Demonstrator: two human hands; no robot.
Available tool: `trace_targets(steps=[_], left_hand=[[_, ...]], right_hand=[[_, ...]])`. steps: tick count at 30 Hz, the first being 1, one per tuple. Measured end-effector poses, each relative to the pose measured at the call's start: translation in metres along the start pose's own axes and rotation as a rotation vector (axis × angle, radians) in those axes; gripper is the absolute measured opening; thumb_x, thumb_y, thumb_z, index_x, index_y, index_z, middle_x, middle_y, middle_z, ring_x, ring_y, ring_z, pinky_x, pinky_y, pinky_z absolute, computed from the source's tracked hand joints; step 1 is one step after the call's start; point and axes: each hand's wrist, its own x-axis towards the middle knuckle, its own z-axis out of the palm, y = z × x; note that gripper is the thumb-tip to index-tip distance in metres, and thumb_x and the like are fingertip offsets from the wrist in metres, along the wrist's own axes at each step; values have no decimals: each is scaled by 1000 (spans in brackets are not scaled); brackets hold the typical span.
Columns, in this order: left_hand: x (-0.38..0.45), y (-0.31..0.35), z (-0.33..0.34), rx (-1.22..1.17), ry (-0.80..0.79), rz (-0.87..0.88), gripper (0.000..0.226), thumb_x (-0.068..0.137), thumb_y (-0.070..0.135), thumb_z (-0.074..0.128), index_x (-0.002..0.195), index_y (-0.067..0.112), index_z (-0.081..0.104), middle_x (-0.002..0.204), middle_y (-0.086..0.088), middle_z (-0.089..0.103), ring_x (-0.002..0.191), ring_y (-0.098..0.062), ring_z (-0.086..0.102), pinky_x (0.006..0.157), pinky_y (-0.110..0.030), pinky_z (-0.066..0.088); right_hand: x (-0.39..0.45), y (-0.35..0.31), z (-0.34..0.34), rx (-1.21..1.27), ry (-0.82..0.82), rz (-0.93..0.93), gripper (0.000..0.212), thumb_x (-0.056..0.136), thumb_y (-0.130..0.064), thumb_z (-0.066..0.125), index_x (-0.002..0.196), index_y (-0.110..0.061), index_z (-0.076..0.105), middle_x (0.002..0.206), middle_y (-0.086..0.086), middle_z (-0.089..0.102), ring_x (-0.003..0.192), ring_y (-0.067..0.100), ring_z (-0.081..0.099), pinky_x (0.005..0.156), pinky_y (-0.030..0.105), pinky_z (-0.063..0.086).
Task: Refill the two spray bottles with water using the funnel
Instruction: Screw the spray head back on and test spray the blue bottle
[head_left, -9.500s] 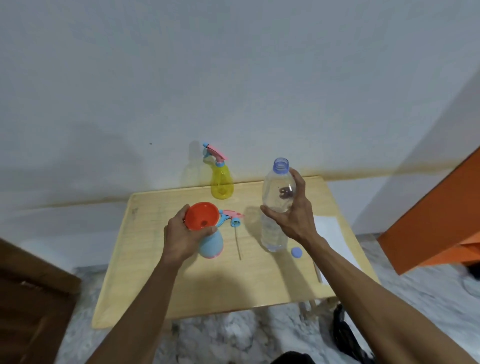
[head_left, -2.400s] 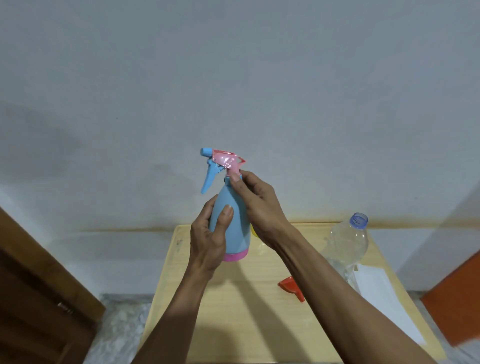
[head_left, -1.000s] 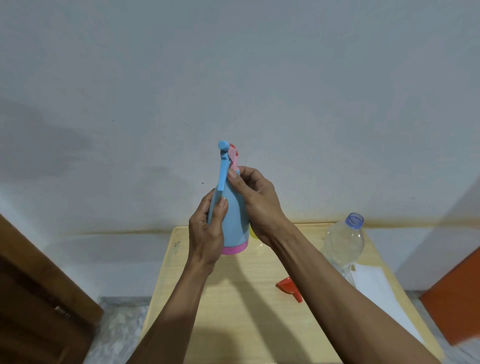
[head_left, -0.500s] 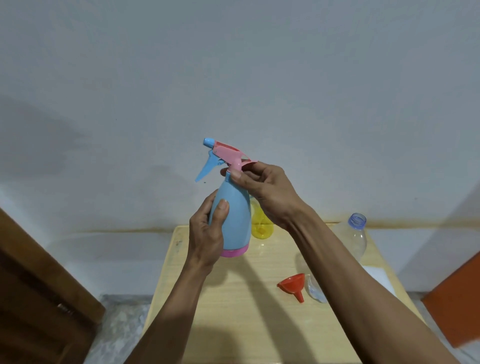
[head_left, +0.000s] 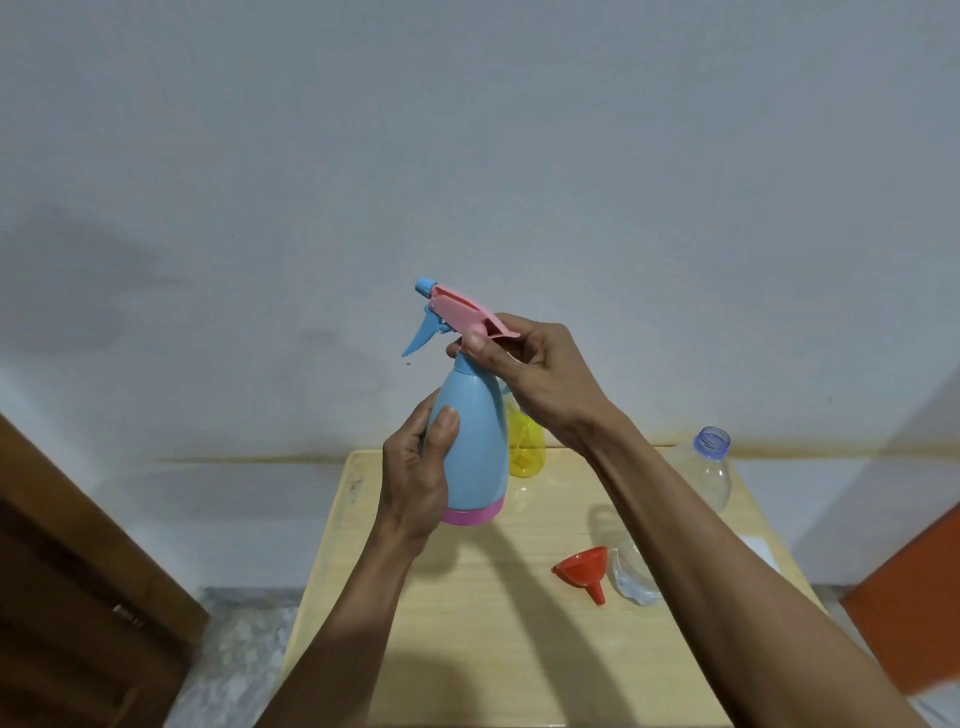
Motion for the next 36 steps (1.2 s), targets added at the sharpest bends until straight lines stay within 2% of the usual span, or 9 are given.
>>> trace_targets(steps=[4,7,11,15,19,22,26,31,36], left_hand=[[2,2,-3,-2,-37,12,45,84,58,51,117,31,66,105,-1,71,93,-24,70,71,-42,59],[1,-3,1,59,37,41,43,83,61,51,115,36,65,104,6,70,94,-18,69,70,-35,59],[-2,-12,10,167,156,108,55,83,65,51,123,30,63,110,15,68,100,-7,65,76,-23,55],[-7,-19,16,220,236,173,67,84,65,50,132,19,60,119,10,66,105,0,62,77,-15,53],[-12,-17,24,266,296,258,56,86,58,49,130,24,58,114,32,55,101,20,56,78,-1,44],[-13,-20,25,267,304,237,52,87,61,48,128,30,57,115,31,57,102,15,58,77,-6,47],[-11,-27,20,165,235,92,66,85,67,49,134,24,59,122,7,66,108,-12,65,82,-34,60],[-13,-13,16,53,92,24,54,86,60,50,124,26,66,112,8,71,103,-15,67,74,-28,56],[-21,-9,21,17,55,-4,46,85,59,51,118,31,68,106,8,72,97,-14,69,71,-29,58]], right_hand=[[-2,-6,-1,60,-103,-7,30,104,-25,55,132,-16,63,114,3,76,116,19,67,107,38,49],[-5,-4,7,-36,4,-25,24,104,-29,56,122,-20,68,104,-3,78,104,16,70,98,35,52],[-8,2,20,-106,183,-11,21,104,-32,55,109,-19,71,92,-7,76,83,4,67,80,25,52],[-10,6,31,-202,289,-43,15,104,-33,54,101,-28,68,84,-12,73,80,3,66,79,31,54],[-12,5,36,-253,353,-41,19,104,-32,53,103,-22,69,80,-14,71,79,4,66,77,30,54],[-12,4,32,-273,329,-21,19,103,-34,54,96,-24,69,82,-9,73,78,8,66,76,30,54],[-11,4,10,-183,151,28,24,96,-42,65,108,-23,75,93,-11,76,89,3,69,84,31,57],[-14,5,-9,-213,17,21,46,94,-46,67,134,-24,61,121,-10,68,113,2,62,102,33,50],[-19,6,-25,-80,-49,60,48,92,-34,73,136,-21,59,128,-6,68,122,2,61,111,36,46]])
